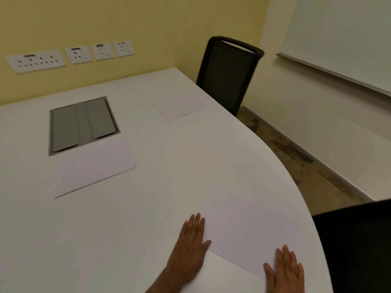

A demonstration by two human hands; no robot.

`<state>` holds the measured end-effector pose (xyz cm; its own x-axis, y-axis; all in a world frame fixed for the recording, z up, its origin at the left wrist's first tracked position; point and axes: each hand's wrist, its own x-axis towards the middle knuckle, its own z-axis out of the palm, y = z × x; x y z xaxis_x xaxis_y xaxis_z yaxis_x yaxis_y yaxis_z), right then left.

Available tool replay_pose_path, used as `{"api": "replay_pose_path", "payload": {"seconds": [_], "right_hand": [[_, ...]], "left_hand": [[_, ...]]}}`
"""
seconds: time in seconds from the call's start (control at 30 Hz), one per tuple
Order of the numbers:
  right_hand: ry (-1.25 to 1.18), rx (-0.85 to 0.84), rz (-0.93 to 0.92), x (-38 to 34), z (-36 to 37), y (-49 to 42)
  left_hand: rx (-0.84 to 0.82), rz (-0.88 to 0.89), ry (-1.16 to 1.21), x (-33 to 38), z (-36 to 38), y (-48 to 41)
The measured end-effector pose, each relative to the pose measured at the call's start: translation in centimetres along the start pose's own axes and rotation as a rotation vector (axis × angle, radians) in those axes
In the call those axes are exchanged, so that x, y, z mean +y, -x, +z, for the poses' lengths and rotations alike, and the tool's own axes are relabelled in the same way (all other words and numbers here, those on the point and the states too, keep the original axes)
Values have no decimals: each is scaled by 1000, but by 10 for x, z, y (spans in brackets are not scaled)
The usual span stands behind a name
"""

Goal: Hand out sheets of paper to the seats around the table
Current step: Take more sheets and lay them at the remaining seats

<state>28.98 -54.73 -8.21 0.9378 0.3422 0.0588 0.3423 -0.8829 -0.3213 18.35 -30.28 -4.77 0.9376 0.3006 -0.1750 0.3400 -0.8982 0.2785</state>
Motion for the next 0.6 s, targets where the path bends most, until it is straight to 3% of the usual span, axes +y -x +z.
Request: {"api": "replay_pose_path", "payload": {"seconds": [0.17, 0.6], "right_hand": [[-16, 62, -73, -32, 12, -17], [-153, 60, -498, -233, 36, -80]], "left_hand": [[141, -119, 124, -50, -7, -3], [413, -463, 87, -232, -81, 35]]}}
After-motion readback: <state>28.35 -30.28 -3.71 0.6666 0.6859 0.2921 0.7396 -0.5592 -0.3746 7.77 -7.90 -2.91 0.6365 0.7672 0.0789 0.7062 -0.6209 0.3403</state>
